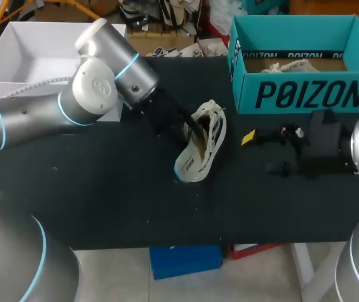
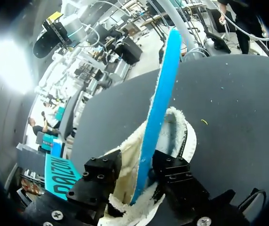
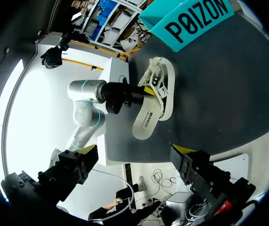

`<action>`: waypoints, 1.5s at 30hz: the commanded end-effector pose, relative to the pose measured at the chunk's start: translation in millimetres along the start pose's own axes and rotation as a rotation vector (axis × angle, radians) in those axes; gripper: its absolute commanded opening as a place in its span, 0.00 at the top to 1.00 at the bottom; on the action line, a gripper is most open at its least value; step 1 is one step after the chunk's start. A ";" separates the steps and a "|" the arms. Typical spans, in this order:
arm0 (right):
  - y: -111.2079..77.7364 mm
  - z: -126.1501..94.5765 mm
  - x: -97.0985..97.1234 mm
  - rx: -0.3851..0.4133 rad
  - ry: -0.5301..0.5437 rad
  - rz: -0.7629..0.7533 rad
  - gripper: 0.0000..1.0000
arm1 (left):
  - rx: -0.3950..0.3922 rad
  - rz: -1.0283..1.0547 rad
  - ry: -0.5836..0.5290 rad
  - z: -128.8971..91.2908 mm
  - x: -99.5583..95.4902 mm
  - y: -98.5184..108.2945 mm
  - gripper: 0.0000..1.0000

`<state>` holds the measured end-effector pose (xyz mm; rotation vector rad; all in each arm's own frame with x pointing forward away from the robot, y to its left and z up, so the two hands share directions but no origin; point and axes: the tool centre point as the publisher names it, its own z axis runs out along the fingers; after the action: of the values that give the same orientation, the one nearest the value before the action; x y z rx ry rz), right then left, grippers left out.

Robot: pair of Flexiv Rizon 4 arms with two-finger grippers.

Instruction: Take the shoe out of the shoebox, open the shoe tongue, remove and reinsert the insole, then place the shoe into the shoebox

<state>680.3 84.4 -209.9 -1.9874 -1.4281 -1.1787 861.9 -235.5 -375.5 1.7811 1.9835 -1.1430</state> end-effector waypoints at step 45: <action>-0.9 -2.5 -0.4 0.001 0.002 0.000 0.00 | 0.052 0.084 0.099 -12.9 27.3 -42.8 1.00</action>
<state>680.3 84.4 -209.9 -1.9873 -1.4281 -1.1787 819.3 -203.0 -363.8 1.9731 1.9339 -1.1121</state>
